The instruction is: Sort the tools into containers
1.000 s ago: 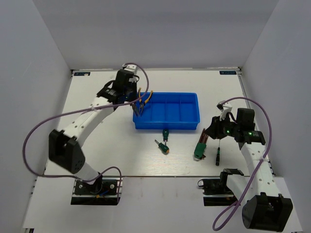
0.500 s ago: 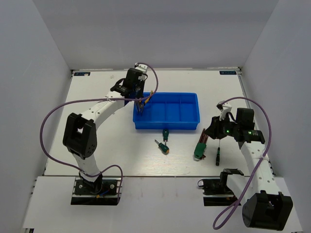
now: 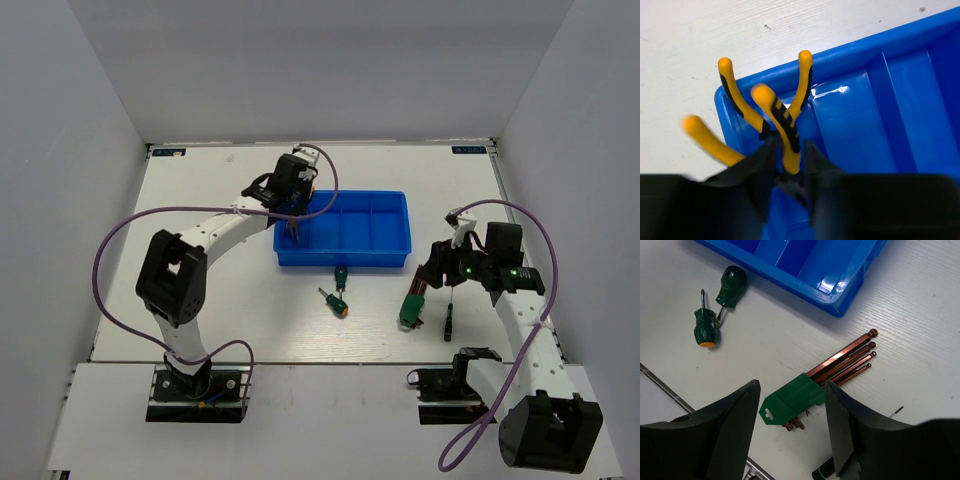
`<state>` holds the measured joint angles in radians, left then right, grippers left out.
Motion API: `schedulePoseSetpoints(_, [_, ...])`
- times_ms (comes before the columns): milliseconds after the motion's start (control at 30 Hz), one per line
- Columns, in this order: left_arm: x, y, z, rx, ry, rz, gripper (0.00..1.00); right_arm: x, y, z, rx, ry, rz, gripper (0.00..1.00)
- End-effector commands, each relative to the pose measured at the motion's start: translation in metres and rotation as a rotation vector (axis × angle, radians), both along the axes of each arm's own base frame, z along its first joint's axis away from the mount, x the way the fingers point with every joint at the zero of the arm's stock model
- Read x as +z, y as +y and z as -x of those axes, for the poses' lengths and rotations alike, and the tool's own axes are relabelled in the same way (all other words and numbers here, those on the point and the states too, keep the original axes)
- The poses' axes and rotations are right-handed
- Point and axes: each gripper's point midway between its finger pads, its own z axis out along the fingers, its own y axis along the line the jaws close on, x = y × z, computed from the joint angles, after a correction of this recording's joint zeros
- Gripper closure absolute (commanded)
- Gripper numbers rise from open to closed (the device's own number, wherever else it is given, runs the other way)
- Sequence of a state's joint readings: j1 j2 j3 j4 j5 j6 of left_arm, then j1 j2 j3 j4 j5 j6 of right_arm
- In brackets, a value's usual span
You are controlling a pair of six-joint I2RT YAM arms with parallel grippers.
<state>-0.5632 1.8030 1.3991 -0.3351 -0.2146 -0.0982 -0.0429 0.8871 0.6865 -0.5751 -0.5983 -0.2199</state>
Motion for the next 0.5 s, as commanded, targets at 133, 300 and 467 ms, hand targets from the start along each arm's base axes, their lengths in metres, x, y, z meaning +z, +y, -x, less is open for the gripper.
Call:
schedulePoseSetpoints(133, [0.016, 0.005, -0.004, 0.060, -0.055, -0.014, 0.46, 0.015, 0.000, -0.007, 0.012, -0.054, 0.005, 0.39])
schedulePoseSetpoints(300, [0.035, 0.006, -0.003, 0.061, -0.078, 0.002, 0.64, 0.015, 0.003, -0.005, 0.039, -0.066, 0.003, 0.92])
schedulePoseSetpoints(467, [0.086, -0.011, 0.033, -0.039, -0.101, 0.157, 1.00, -0.002, 0.002, -0.001, 0.069, -0.018, 0.024, 1.00])
